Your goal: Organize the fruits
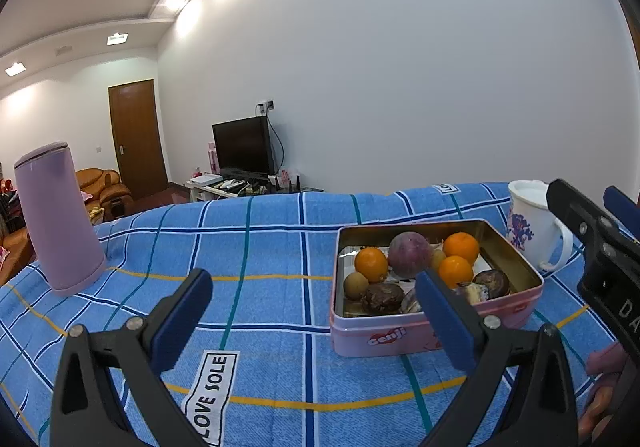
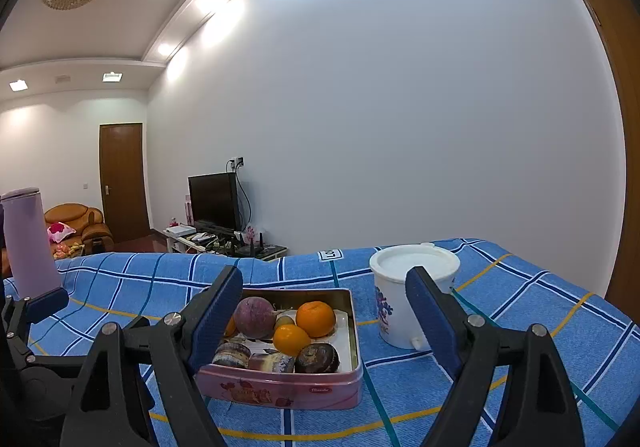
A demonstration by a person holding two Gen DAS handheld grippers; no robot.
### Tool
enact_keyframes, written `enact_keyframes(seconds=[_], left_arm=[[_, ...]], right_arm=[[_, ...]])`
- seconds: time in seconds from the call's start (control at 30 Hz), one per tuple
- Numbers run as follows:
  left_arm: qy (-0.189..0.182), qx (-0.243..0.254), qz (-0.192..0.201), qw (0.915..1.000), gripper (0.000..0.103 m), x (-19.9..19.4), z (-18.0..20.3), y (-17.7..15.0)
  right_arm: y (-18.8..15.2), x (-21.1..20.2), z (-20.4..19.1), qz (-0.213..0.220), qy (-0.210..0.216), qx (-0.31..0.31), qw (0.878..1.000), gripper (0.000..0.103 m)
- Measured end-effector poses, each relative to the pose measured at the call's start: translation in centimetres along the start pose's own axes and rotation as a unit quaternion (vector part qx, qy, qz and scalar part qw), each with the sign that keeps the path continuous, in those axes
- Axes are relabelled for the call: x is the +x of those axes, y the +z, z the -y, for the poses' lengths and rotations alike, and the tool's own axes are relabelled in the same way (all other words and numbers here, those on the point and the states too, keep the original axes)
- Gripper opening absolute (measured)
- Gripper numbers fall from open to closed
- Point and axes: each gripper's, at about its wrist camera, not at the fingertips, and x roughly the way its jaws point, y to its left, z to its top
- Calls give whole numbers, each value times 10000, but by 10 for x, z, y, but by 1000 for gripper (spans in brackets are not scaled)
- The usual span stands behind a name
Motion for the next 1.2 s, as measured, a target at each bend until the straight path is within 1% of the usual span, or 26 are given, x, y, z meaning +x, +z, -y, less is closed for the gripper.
enact_keyframes(seconds=[1.2], left_arm=[[139,-125,-129,9997,103,3,-8,0]], right_arm=[[1,-3,0,-9,10,6,10000,85]])
